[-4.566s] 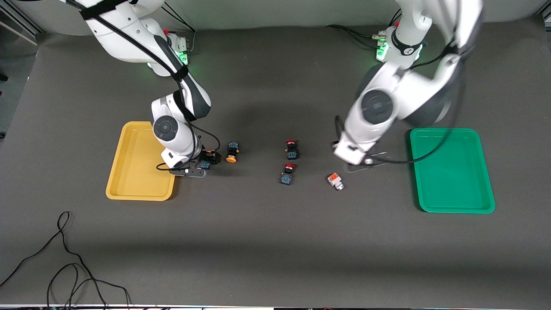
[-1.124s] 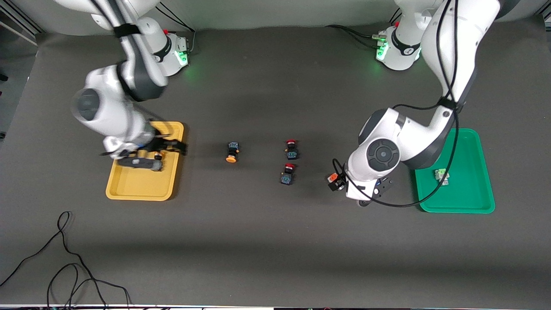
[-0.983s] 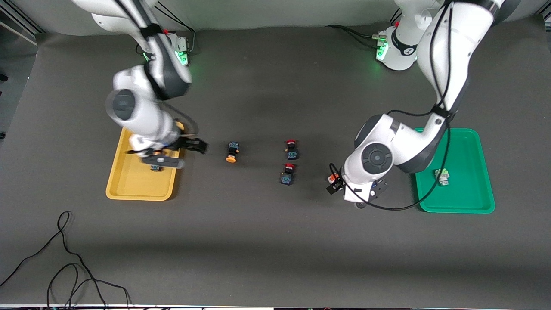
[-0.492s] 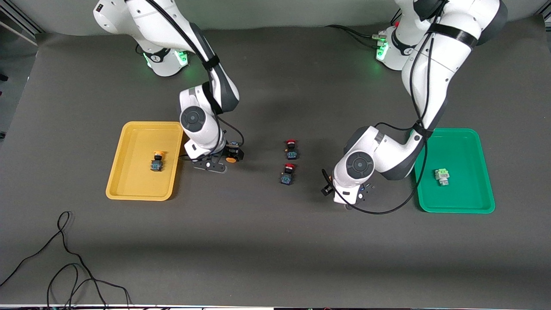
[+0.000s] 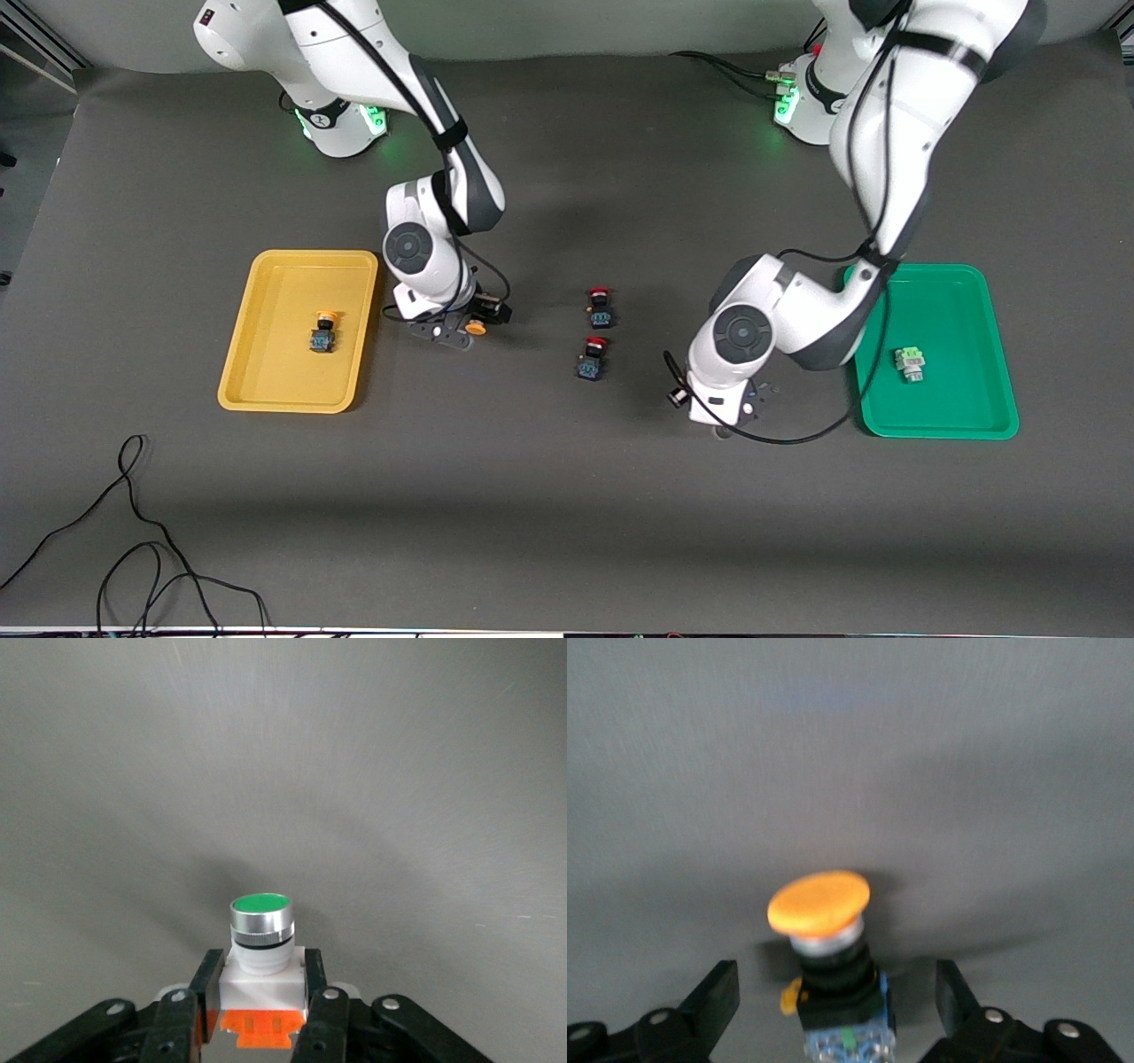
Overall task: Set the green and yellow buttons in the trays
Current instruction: 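Carry the orange-white button to the green tray while the right carries yellow button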
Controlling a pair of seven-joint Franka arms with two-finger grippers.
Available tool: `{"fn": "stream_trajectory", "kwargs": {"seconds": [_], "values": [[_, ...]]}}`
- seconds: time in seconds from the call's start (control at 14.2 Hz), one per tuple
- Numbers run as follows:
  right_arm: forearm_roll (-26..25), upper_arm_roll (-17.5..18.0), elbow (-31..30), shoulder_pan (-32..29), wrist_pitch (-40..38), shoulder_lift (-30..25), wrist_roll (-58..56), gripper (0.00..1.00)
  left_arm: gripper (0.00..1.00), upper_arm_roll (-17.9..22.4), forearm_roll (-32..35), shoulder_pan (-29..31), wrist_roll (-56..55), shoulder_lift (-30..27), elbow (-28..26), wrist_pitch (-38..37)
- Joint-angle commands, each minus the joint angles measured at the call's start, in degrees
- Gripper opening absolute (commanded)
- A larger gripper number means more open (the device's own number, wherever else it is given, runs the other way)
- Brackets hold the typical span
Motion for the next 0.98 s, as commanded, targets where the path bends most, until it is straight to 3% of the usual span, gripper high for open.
{"fn": "stream_trajectory", "kwargs": {"seconds": [0.0, 0.07, 0.14, 0.35, 0.49, 0.63, 0.77, 0.91], "values": [[1.39, -1.13, -1.26, 1.62, 2.10, -0.18, 0.54, 0.54, 0.00, -0.78, -5.19, 4.15, 14.35, -11.47, -0.77, -10.63], [1.39, -1.13, -1.26, 1.53, 2.37, -0.18, 0.28, 0.18, 0.00, -0.78, -8.44, 6.52, 21.20, -14.12, -1.03, -13.71], [1.39, -1.22, -1.18, 1.53, 2.37, -0.18, 0.10, 0.00, 0.00, -0.78, -10.99, 8.98, 27.36, -16.23, -1.03, -18.35], [0.87, -2.00, -0.91, 0.92, 2.28, -0.96, -0.69, 0.00, 0.00, -0.69, -12.95, 19.43, 46.43, -21.34, -1.38, -29.26], [0.78, -5.07, -0.82, 1.35, 0.97, -3.85, -3.40, 0.00, 0.00, -0.43, -12.17, 26.55, 58.74, -22.75, -1.56, -32.36], [-0.88, -9.19, 0.14, 1.62, -6.55, -8.07, -4.82, 0.00, 0.00, -0.34, -8.41, 33.14, 69.21, -22.58, -1.82, -32.03], [-9.80, -13.24, 1.63, 1.62, -15.95, -12.72, -5.00, 0.00, 0.00, -0.34, -4.97, 37.90, 77.58, -21.97, -3.83, -28.62], [-20.09, -17.10, 1.46, 1.27, -22.13, -17.99, -6.39, 0.00, 0.00, -0.25, -3.38, 40.99, 79.37, -22.05, -11.10, -19.94]]}}
